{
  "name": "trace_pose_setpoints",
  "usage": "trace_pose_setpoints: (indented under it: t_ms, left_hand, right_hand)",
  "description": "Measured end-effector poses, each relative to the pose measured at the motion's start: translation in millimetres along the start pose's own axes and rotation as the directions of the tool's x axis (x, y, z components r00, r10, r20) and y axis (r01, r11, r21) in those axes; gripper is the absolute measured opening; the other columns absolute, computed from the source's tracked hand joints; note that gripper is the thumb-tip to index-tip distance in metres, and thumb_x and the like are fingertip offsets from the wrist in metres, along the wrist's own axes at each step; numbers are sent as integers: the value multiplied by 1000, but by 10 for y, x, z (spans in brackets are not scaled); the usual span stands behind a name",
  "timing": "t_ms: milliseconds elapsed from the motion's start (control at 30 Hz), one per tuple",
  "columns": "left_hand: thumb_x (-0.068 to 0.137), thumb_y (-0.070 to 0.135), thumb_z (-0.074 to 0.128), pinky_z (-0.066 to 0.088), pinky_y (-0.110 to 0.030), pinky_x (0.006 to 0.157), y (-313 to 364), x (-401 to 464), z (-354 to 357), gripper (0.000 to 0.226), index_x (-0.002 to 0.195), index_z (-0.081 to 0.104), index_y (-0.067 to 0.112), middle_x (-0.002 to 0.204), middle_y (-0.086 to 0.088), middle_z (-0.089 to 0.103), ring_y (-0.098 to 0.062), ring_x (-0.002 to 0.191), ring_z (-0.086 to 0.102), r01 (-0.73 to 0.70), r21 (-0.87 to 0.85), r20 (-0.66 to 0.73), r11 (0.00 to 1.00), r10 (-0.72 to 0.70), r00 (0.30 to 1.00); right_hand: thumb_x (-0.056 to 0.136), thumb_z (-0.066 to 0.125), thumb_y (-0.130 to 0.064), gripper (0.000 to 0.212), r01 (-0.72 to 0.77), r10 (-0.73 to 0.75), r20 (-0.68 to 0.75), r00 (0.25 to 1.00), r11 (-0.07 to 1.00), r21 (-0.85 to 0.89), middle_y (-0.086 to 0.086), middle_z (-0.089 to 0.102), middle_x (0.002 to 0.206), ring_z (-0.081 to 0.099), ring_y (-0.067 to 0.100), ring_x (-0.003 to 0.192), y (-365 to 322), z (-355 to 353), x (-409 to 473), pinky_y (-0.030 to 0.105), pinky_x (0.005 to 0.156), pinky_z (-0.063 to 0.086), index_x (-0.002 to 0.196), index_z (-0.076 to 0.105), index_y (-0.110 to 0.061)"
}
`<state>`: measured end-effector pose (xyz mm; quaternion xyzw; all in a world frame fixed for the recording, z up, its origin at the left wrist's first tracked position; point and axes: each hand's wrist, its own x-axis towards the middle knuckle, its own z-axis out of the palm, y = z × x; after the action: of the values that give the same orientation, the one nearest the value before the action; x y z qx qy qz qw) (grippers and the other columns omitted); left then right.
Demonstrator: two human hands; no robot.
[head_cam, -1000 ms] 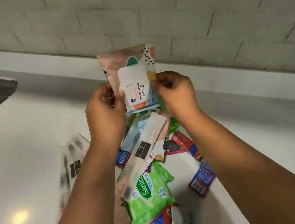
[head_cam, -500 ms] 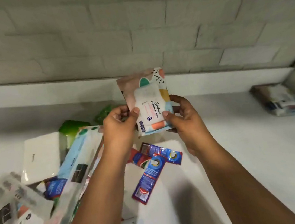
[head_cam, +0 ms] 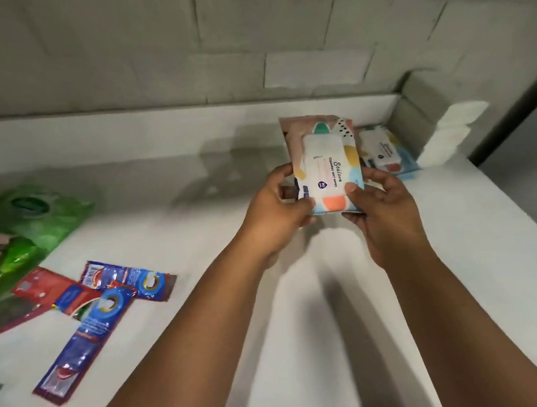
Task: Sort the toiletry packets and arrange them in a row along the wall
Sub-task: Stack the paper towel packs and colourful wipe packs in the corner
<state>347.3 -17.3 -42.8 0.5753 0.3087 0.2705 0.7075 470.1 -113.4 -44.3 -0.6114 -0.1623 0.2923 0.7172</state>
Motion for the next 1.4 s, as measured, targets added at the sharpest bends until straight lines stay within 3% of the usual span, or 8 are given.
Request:
trace_pose_setpoints:
  t_ms: [200,333,633,733,833,967,1133,1400]
  left_hand:
    - [82,-3,66,54,-32,73,-247,653,806,51,126,52,18,100,-13,65,-26,91,65,57,-9,-1,998,-57,998]
    - [77,4,71,55,-42,88,-344,1025,1181,32,91,58,30,103,-5,69,-28,99,67,39,81,-54,996,-35,998]
    - [75,12,76,58,-43,84,-474,1582,1478,36,108,63,15,103,-4,72,-21,90,69,15,182,-189,983,20,982]
    - [77,18,73,57,-40,85,-503,1639,1547,32,108,66,17,103,-1,73,-18,91,69,25,259,-220,966,34,975]
    - [86,22,61,57,-40,82,-488,1620,1580,17,100,69,16,100,-5,73,-25,90,68,28,306,-265,952,57,963]
    - [88,22,54,53,-31,74,-516,1571,1565,19,93,70,13,92,-6,72,-24,86,67,52,367,-309,929,69,948]
    - [72,30,59,57,-44,71,-517,1472,1536,23,67,69,10,69,-12,70,-32,71,69,96,303,-315,948,4,949]
    - [66,25,64,56,-50,81,-465,1242,1397,17,66,69,9,77,-18,71,-38,81,69,162,180,-278,970,-107,955]
  right_hand:
    - [86,70,-9,35,11,-25,-108,994,992,-126,9,67,119,70,20,96,-114,-725,575,26,78,57,118,57,-11]
    - [74,82,-12,51,52,-78,-97,992,968,-246,9,69,115,70,22,99,-144,-1048,1030,29,82,58,119,58,-11]
    - [67,87,-24,49,132,-216,-122,969,865,-484,3,72,105,70,20,93,-81,-1185,1621,30,80,57,109,65,-12]
    - [72,83,-31,45,133,-273,-139,952,777,-615,-1,70,105,68,19,93,-80,-1190,1672,29,81,56,111,65,-17]
    - [76,81,-34,43,145,-302,-93,949,676,-722,-3,64,105,61,18,90,-106,-1185,1629,10,64,45,112,64,-18]
    - [82,72,-25,31,398,-559,220,799,218,-891,13,68,108,61,34,89,-77,-1167,1660,26,76,41,108,69,-9]
    - [88,36,-40,46,495,-352,464,813,-1,-869,2,69,113,63,25,104,75,-1107,1918,34,86,48,103,72,-16]
    - [84,31,-46,56,443,-290,425,857,-7,-897,7,70,110,64,29,103,-39,-1020,1820,37,87,52,105,71,-13]
